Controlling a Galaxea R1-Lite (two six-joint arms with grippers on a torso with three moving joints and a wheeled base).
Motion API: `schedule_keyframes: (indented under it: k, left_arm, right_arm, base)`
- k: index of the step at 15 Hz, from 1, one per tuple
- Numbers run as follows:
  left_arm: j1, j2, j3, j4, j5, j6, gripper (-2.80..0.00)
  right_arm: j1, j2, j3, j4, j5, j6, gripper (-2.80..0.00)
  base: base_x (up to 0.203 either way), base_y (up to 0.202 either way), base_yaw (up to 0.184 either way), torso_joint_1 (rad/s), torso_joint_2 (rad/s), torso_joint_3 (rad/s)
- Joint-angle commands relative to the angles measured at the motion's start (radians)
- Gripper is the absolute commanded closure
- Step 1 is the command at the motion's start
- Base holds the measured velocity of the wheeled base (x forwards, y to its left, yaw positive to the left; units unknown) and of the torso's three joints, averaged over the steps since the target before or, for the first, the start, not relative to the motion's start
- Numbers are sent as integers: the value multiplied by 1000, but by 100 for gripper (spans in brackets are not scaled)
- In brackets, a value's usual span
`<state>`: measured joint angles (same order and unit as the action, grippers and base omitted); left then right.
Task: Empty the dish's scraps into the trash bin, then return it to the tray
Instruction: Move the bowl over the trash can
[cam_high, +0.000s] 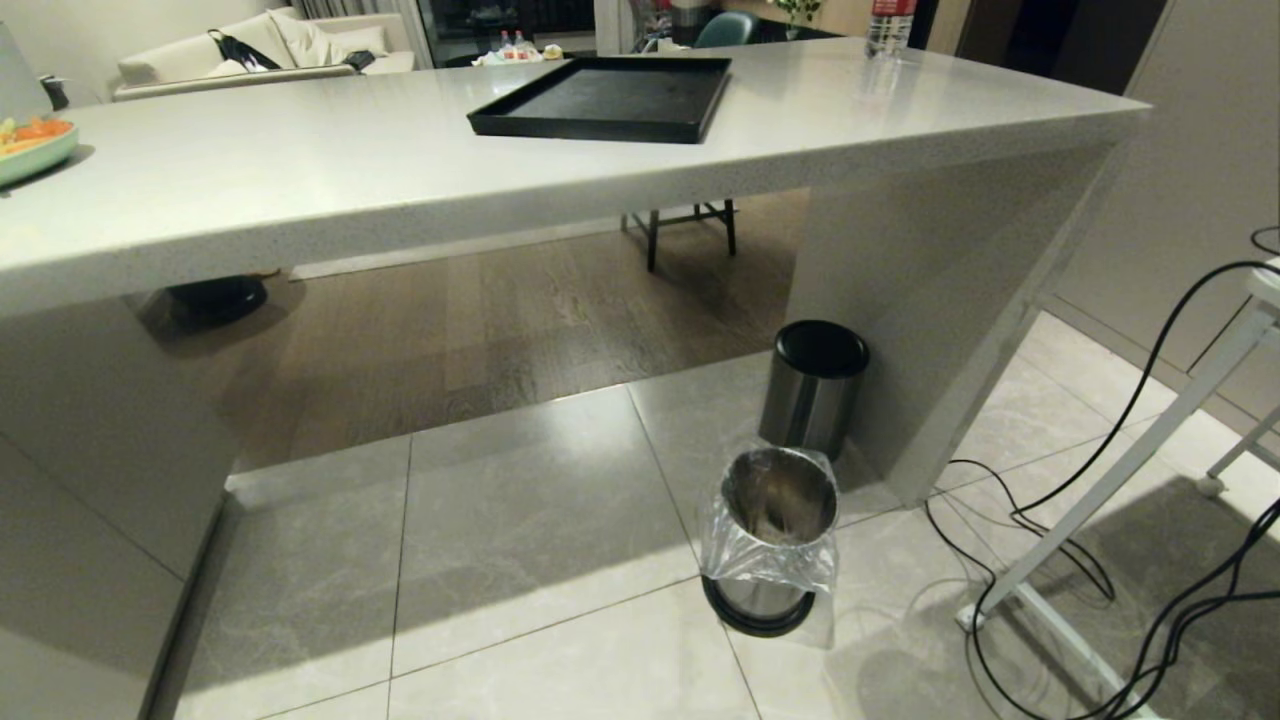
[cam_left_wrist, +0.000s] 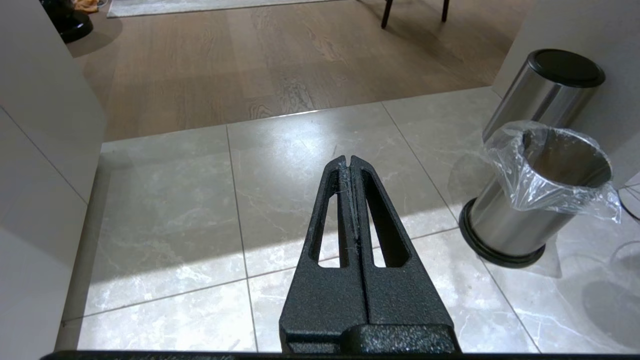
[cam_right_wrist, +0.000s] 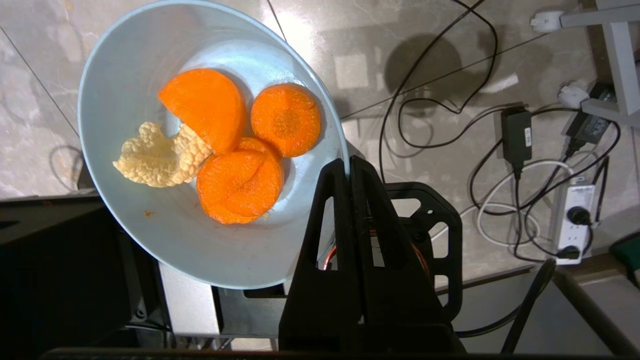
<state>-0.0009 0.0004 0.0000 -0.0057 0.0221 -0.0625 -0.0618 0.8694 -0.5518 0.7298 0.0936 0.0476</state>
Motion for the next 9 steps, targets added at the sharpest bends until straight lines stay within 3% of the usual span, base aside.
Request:
schedule_keyframes:
  k: [1, 4, 9]
  left_arm:
    - [-1, 1, 0, 0, 1, 0, 0]
    - [-1, 1, 0, 0, 1, 0, 0]
    - [-1, 1, 0, 0, -1, 0, 0]
  right_arm:
    - [-9, 0, 3, 8, 1, -11, 0]
    - [-16, -1, 5, 9, 3, -14, 0]
    - [-24, -1, 6, 3, 1, -15, 0]
  base:
    - [0, 0, 0, 0, 0, 0]
    - [0, 0, 0, 1, 1, -44]
    - [0, 0, 0, 1, 3, -173]
